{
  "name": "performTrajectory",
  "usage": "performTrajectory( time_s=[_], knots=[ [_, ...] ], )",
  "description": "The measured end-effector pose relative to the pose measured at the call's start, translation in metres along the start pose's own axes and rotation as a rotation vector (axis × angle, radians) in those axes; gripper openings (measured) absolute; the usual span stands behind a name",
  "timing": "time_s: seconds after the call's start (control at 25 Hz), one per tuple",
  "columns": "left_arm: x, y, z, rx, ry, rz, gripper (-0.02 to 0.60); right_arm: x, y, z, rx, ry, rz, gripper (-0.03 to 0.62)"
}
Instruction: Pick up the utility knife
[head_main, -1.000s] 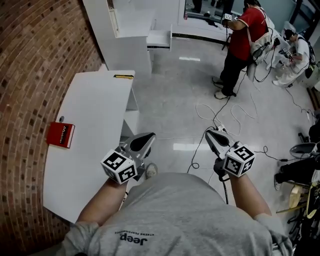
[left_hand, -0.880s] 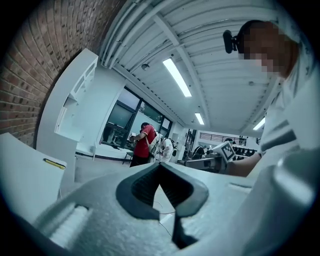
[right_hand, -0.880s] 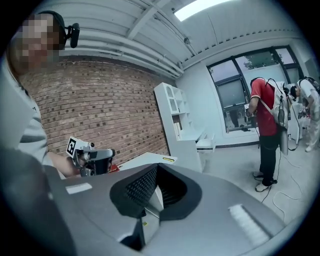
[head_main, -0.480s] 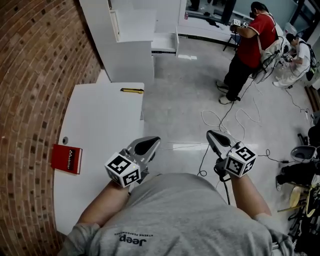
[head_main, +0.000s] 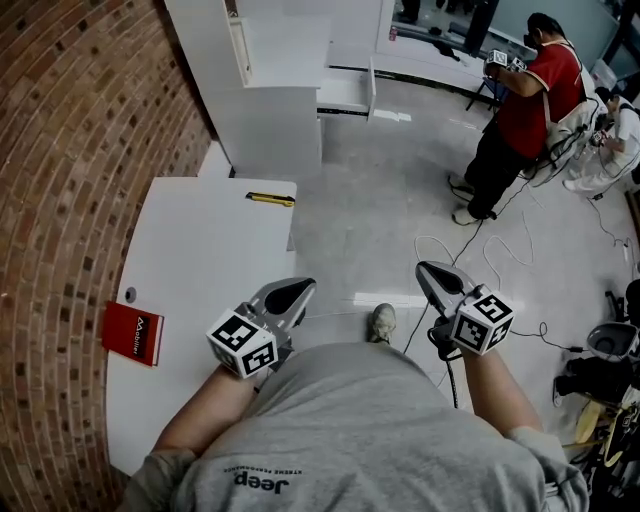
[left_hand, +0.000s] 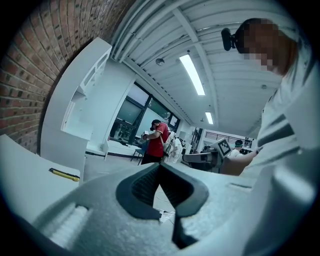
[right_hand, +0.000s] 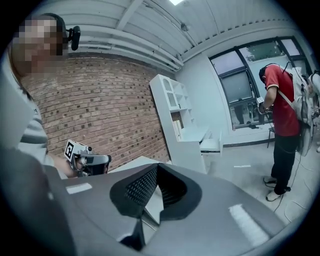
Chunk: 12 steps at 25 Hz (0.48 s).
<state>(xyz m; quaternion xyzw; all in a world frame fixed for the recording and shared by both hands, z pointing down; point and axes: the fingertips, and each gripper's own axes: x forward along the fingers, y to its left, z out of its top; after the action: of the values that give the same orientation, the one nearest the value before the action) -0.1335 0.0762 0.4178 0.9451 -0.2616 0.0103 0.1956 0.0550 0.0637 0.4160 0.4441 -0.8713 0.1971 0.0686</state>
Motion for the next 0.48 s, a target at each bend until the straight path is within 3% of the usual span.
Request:
performTrajectory(
  time_s=[0.48],
  knots=[
    [0.177,0.059,0.053,-0.004,-0.043,0.128,0.0,0.058,-0.183,0.065,-0.011,0.003,0.129,0.009]
  ],
)
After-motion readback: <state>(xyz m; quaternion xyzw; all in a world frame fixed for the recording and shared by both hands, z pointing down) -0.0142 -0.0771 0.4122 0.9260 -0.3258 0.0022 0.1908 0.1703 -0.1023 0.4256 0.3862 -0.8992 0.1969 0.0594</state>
